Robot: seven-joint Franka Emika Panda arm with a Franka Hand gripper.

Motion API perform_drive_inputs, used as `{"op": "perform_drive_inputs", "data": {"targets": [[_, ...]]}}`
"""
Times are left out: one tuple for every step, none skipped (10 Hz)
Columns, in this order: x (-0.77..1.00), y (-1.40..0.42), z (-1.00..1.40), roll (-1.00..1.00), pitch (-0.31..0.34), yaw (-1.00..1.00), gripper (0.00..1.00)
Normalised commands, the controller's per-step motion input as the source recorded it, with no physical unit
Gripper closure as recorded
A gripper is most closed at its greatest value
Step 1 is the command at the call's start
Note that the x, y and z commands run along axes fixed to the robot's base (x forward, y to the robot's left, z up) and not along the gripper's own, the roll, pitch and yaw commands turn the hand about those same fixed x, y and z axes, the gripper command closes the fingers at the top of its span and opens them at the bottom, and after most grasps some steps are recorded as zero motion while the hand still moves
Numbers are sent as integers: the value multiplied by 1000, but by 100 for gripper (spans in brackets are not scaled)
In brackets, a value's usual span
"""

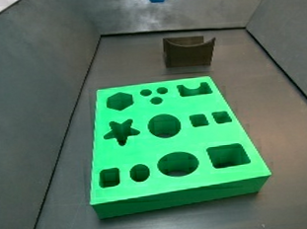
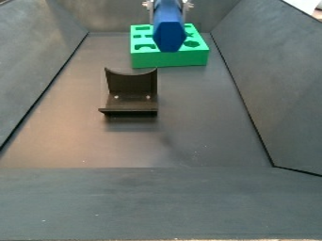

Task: Pick up the hexagon object. Move up. Place the hexagon object on the fixture. Regrasp the hexagon object. Move to above the board. Insert the hexagon object.
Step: Place the hexagon object on the fixture.

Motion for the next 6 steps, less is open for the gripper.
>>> {"op": "perform_drive_inputs", "data": {"targets": [[1000,-194,5,129,149,36,100],[1000,-88,11,-1000,43,-10,100],[1000,-28,17,-1000,46,-12,100],[920,22,13,-1000,53,-22,100],[787,18,9,-1000,69,-25,100],[726,20,12,-1000,78,-27,100]]}}
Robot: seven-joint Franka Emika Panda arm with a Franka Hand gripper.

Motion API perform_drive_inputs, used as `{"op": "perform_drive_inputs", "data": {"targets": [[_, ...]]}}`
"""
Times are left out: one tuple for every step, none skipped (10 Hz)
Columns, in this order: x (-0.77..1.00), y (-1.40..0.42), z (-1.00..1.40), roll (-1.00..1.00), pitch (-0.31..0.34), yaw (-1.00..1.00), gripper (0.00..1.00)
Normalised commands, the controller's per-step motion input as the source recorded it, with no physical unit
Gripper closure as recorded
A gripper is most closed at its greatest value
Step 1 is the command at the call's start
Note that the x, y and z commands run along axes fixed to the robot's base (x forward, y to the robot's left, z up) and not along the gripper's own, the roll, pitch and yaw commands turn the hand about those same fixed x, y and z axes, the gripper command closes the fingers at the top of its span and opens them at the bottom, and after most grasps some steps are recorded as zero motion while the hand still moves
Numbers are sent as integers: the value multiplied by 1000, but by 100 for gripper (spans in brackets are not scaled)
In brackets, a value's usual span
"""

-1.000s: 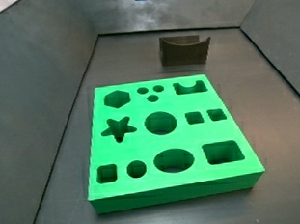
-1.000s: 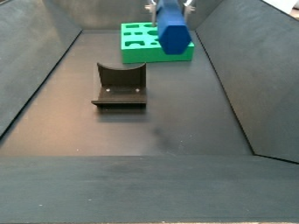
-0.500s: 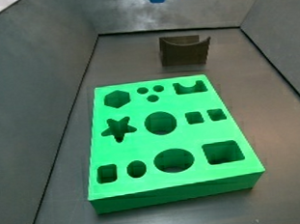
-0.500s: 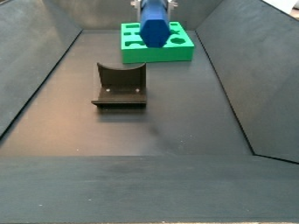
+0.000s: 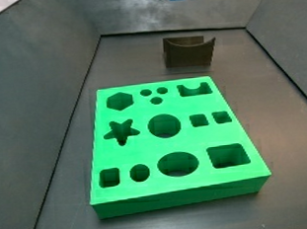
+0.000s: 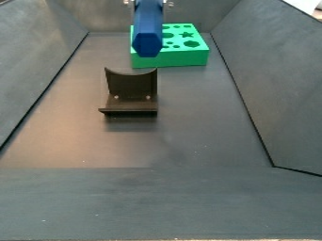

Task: Pick up the hexagon object. Move up. Place the hexagon object on the fixture. Regrasp the hexagon object. Move to above the board. Insert the hexagon object.
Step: Place the hexagon object on the fixture.

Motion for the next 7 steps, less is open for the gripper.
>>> {"op": "perform_drive_inputs", "data": {"targets": [[586,31,-2,-1000,91,-36,100],[528,33,-10,-1000,95,-40,100],[413,36,-5,-1000,105,-49,100],[352,37,-4,-1000,110,-54,100],[236,38,-10,-1000,120,-66,100],[150,40,-12,-1000,127,-78,100],[62,41,-6,-1000,130,-96,100]]}}
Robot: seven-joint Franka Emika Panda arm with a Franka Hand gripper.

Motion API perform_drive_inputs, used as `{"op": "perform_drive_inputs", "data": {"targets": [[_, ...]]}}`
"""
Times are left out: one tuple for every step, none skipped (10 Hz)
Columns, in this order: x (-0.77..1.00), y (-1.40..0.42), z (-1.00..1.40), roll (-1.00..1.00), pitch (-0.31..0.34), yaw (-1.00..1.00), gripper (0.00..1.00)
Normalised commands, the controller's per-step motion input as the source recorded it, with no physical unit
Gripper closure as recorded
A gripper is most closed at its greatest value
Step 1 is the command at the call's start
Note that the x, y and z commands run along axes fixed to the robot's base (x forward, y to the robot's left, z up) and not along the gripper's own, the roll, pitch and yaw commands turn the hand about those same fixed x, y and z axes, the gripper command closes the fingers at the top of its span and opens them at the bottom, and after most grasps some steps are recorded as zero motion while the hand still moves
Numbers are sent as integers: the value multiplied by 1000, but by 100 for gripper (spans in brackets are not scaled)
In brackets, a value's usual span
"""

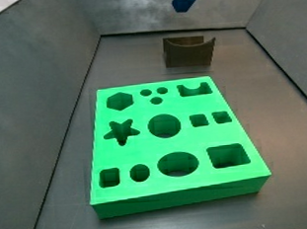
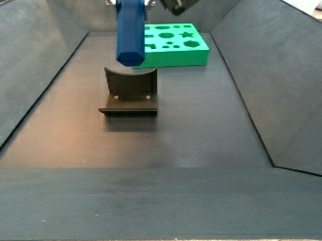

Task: Pick up the hexagon object. Move up. Place the hexagon object on the fixture. Regrasp the hexagon object. Move to above the board. Insert the hexagon object.
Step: Place the hexagon object on the fixture.

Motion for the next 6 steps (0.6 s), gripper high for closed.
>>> {"op": "perform_drive_inputs", "data": {"targets": [[52,39,-3,-1000,126,-110,100],[68,36,-16,-1000,133,-150,100],[75,37,-15,-1000,142,-170,100],[84,47,-18,-870,129,-193,100],[84,46,-16,-751,111,-196,100],[80,46,-18,-502,66,-192,100]]}}
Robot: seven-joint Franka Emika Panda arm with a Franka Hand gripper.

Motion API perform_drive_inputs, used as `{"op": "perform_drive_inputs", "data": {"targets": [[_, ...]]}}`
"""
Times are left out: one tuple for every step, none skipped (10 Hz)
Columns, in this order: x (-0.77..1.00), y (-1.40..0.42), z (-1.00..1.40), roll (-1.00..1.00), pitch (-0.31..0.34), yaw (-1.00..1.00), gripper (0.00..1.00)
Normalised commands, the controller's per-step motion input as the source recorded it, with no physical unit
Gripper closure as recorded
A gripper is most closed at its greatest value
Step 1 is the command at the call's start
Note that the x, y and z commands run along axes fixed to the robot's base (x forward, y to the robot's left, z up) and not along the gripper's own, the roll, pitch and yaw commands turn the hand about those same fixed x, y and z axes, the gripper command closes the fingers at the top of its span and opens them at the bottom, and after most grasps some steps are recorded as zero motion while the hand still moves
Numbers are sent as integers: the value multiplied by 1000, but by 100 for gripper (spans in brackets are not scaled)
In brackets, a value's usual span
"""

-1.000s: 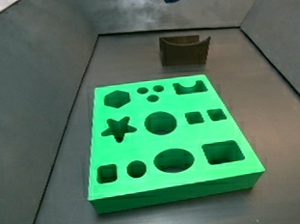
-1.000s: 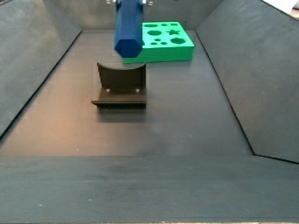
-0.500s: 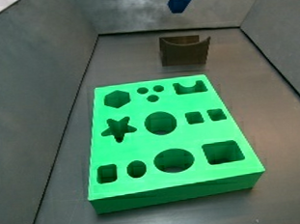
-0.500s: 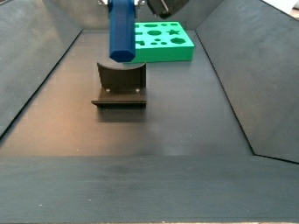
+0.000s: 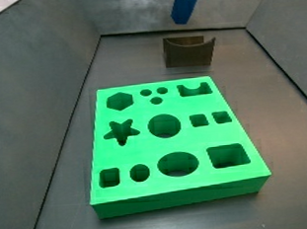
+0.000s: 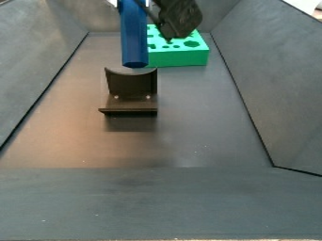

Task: Pick up the hexagon object. Move up. Place the hexagon object on the fixture. Regrasp the hexagon object. Move to above the board. Insert the hexagon object.
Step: Place the hexagon object on the fixture.

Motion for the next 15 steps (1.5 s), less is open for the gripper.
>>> {"op": "perform_drive_inputs", "data": {"targets": [[77,39,-13,-335,37,-185,100],[86,22,-1000,-187,-62,-93,100],[83,21,-1000,-167,-78,-85,100],[99,25,-1000,-140,-100,-59,100],[101,26,-1000,-97,-100,-29,100],[107,25,-1000,-78,-96,-9,100],[114,21,-1000,-70,-86,7,100],[106,15,-857,-65,-77,18,100],[85,12,-622,-60,-55,27,100],[71,-1,-462,-63,-42,27,100],[65,-8,-375,-62,-41,26,100],[47,-17,-261,-62,-49,18,100],[38,-20,-197,-62,-57,10,100],[37,-20,-175,-61,-61,7,100],[0,0,0,0,0,0,0]]}}
